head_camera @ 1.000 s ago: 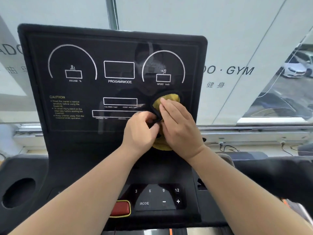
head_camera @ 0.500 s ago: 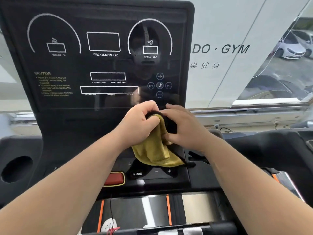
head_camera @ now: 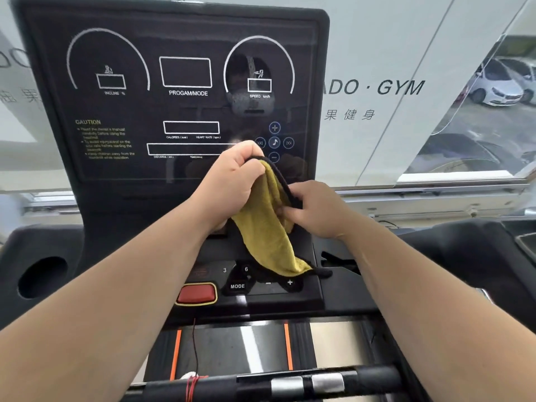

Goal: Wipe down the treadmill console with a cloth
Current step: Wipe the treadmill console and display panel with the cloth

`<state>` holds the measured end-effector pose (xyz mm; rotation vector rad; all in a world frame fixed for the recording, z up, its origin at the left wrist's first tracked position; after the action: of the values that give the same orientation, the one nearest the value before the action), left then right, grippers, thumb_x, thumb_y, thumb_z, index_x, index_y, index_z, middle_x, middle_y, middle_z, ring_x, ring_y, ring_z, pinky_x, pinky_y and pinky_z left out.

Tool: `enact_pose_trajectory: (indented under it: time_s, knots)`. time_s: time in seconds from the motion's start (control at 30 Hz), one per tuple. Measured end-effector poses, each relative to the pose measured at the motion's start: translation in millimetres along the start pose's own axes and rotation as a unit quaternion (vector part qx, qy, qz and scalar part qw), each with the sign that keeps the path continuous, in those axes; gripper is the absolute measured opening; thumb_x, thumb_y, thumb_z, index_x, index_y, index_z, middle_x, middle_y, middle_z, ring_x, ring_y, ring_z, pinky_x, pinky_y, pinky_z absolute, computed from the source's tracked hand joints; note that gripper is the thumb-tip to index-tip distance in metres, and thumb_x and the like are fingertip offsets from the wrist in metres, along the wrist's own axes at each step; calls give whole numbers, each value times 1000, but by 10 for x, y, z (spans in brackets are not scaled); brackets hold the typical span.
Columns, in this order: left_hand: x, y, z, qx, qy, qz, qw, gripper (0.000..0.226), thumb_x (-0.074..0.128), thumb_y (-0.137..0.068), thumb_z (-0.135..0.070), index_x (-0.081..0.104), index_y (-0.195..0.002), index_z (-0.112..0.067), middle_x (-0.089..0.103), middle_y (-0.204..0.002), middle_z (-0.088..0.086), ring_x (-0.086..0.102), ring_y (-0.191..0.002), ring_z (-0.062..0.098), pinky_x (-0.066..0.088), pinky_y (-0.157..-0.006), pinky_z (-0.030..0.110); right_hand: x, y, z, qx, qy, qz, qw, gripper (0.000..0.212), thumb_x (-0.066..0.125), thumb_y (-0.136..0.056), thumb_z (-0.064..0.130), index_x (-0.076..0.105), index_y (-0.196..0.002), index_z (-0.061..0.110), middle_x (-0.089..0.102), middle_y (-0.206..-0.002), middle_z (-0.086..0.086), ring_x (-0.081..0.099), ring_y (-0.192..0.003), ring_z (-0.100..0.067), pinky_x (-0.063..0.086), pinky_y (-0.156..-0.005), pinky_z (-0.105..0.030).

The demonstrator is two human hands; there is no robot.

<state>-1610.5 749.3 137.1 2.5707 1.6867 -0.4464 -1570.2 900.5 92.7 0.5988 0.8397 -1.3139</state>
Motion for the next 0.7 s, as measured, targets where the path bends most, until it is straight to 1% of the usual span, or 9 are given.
enact_pose_trajectory:
  time_s: [0.1,0.2,0.27,0.33,0.4,0.47,0.57,0.63,0.7]
  knots:
    - [-65,-48,-5,5,-36,-16,999,12,48,-91,-7,53,-81,-8,47,-66,-2,43,-60,10,39,-54,27,-142,-32,-62,29,-2,-50,998,37,74,-89,18,50,-65,34,53,-61,11,51,-60,-2,36,-60,-24]
    - [-171,-127,-42,31,-119,-55,991,11,54,-92,-16,58,-81,-18,55,-67,-2,48,-62,12,43,-60,32,-463,-37,-46,62,44,-137,988,14,74,-82,16,69,-78,28,65,-71,9,60,-71,-16,42,-68,-30]
    - [-269,-188,-131,50,-105,-87,989,8,57,-92,-21,58,-83,-21,60,-68,11,49,-60,15,44,-57,37,-746,18,53,63,82,-229,968,11,72,-80,18,74,-87,25,66,-75,9,60,-75,-20,45,-70,-32]
    - [-346,-200,-206,72,-83,-97,989,6,60,-91,-25,60,-86,-22,65,-77,18,54,-63,20,50,-60,42,-901,150,210,29,99,-266,958,6,73,-82,20,74,-88,23,64,-72,9,58,-73,-20,44,-69,-32]
    - [-364,-104,-206,101,-112,-72,986,5,65,-89,-21,63,-85,-22,67,-72,3,56,-63,11,51,-63,34,-829,306,263,-2,112,-208,972,5,76,-84,24,71,-84,23,61,-68,9,55,-69,-18,41,-66,-32]
    - [-315,113,-15,101,-171,-11,980,10,70,-85,-12,68,-80,-19,64,-65,-11,53,-55,4,46,-58,23,-540,482,160,2,115,-83,990,12,79,-85,28,68,-80,27,58,-65,11,53,-65,-9,36,-64,-32]
    - [-140,566,593,73,-261,138,953,9,75,-78,-13,73,-76,-22,68,-73,-7,63,-68,11,52,-66,31,115,786,-69,8,132,116,984,15,79,-85,39,70,-86,27,64,-74,11,56,-69,-7,42,-68,-32]
    - [-8,866,1006,63,-325,219,918,3,71,-75,-24,73,-77,-25,67,-77,-11,62,-75,8,52,-72,33,515,960,-169,23,130,222,966,29,77,-83,53,72,-94,27,63,-77,16,54,-71,-4,44,-71,-29]
    - [103,1081,1281,60,-367,261,891,11,65,-74,-31,74,-80,-29,67,-80,-13,59,-79,7,52,-76,33,770,1025,-233,65,128,246,958,42,67,-84,69,72,-97,29,62,-74,17,54,-70,-2,45,-70,-26]
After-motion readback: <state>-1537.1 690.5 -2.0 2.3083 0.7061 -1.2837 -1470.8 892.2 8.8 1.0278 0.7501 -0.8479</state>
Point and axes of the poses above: each hand's wrist, its own y-axis away from the middle knuckle, its own x-axis out of the palm, z = x × y, the point moved 6 cm from there along -y, towards the middle knuckle
